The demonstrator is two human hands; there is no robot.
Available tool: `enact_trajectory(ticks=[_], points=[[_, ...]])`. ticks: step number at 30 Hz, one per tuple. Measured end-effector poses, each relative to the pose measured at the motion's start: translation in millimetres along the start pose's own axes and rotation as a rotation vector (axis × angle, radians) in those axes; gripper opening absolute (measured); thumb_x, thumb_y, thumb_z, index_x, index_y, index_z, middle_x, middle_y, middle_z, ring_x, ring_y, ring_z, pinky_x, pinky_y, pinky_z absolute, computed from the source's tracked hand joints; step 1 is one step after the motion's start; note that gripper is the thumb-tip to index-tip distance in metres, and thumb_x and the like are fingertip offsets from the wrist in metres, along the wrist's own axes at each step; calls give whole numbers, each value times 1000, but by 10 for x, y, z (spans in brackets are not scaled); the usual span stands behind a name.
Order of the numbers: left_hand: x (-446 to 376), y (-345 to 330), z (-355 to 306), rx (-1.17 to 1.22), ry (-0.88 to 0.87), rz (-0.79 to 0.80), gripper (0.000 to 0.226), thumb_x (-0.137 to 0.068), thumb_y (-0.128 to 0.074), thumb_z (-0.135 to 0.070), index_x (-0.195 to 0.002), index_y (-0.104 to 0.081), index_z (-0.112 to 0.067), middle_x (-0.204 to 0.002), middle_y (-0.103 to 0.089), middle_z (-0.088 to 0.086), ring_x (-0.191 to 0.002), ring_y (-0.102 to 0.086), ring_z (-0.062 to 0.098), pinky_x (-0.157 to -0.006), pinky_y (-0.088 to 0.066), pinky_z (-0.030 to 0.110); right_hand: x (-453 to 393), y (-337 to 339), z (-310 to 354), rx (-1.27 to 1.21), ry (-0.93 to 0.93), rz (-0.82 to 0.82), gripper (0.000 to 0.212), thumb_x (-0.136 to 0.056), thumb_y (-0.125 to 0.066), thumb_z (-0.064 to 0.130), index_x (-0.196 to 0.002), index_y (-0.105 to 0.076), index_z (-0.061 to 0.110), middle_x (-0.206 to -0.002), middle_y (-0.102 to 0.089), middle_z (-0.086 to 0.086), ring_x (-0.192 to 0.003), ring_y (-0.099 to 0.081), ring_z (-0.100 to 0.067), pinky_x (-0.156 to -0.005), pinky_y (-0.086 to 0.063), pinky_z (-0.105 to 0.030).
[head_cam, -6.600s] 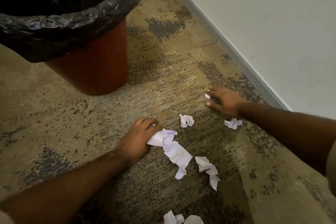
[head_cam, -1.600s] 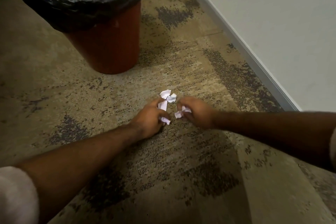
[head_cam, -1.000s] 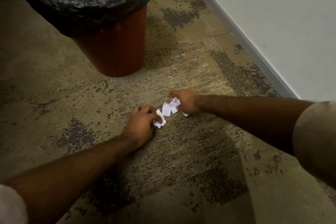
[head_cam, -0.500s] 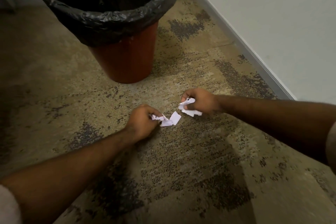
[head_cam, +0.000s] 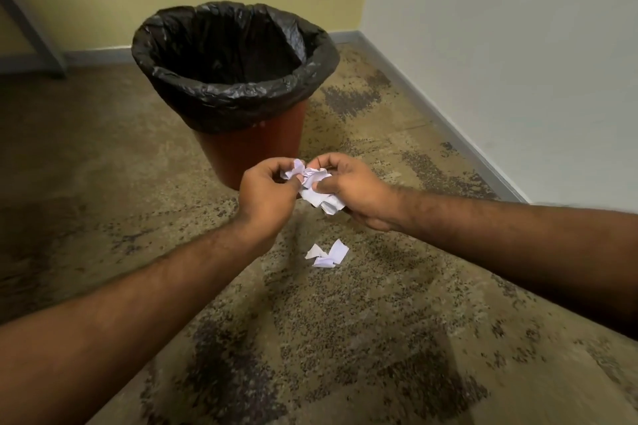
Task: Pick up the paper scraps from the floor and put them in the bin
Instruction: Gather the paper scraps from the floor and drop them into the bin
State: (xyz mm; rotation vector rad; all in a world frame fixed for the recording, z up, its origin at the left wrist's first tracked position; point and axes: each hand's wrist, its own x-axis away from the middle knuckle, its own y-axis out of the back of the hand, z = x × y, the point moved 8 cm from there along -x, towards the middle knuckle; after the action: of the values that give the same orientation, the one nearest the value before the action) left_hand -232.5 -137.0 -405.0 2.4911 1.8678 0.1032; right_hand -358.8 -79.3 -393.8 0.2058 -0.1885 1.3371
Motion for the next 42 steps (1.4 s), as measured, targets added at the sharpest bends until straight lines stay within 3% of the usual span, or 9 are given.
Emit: enact_trajectory(ticks=[6, 13, 16, 20, 23, 31, 35, 39, 42], points=[[45, 103, -499, 6, -110, -31, 13, -86, -72, -8, -93, -73, -19, -93, -76, 1, -90, -73, 19, -82, -61, 45, 59, -121, 423, -87, 119, -139, 21, -80, -55, -11, -87, -57, 8, -80, -60, -14, -60, -54, -18, -47, -44, -23], [-40, 334, -1201, -44, -293, -110, 14, -90, -68, -11, -96, -73, -23, -90, -74, -10, -78, -69, -3, -69, -55, 15, 24, -245, 1080, -103, 309, -182, 23, -79, -51, -12, -84, -56, 10, -76, -59, -7, -60, -54, -13, -51, -45, -24], [-135, 450, -1357, -35, -274, -124, 18, -90, -68, -13, -96, -72, -29, -88, -74, -12, -78, -70, -2, -69, -58, 21, -57, -343, 1310, -104, 382, -205, 17, -85, -54, -9, -95, -57, 5, -89, -61, -14, -75, -59, -22, -63, -53, -34], [-276, 490, -1462, 19, -216, -51, 45, -80, -59, 9, -112, -72, -20, -102, -76, 0, -94, -73, 18, -81, -61, 40, -178, -475, 1513, -99, 454, -248, 30, -83, -51, -12, -105, -60, 6, -102, -66, -14, -91, -66, -28, -76, -59, -40], [-395, 498, -1578, 50, -220, -7, 63, -76, -48, 18, -124, -66, -20, -110, -74, 1, -99, -72, 19, -81, -60, 36, -298, -552, 1651, -92, 483, -285, 40, -84, -52, -12, -118, -59, 8, -114, -67, -11, -103, -66, -26, -86, -59, -42], [-719, 536, -1578, 252, -93, 46, 81, -92, -56, 6, -156, -18, -24, -143, -52, 2, -112, -65, 21, -100, -53, 49, -750, -594, 1780, -202, 378, -442, 33, -92, -50, -3, -121, -61, 8, -118, -66, -12, -106, -65, -28, -91, -57, -42], [-755, 473, -1459, 222, -67, 55, 66, -99, -54, -11, -154, -23, -32, -149, -49, 7, -126, -58, 30, -99, -53, 44, -950, -697, 1704, -220, 278, -392, 35, -100, -48, 19, -133, -54, 10, -134, -59, -13, -119, -59, -29, -101, -50, -46], [-821, 548, -1443, 171, -51, 46, 67, -98, -58, -31, -154, -21, -35, -162, -26, 0, -131, -52, 29, -96, -56, 46, -1021, -744, 1703, -229, 174, -287, 52, -100, -42, 41, -145, -36, 16, -144, -50, -12, -123, -56, -34, -98, -50, -54], [-805, 576, -1461, 177, -39, 42, 56, -99, -57, -30, -150, -35, -27, -134, -55, -6, -109, -66, 22, -87, -60, 39, -1007, -737, 1740, -246, 170, -276, 47, -101, -37, 47, -128, -50, 11, -129, -59, -10, -107, -62, -26, -81, -56, -42]])
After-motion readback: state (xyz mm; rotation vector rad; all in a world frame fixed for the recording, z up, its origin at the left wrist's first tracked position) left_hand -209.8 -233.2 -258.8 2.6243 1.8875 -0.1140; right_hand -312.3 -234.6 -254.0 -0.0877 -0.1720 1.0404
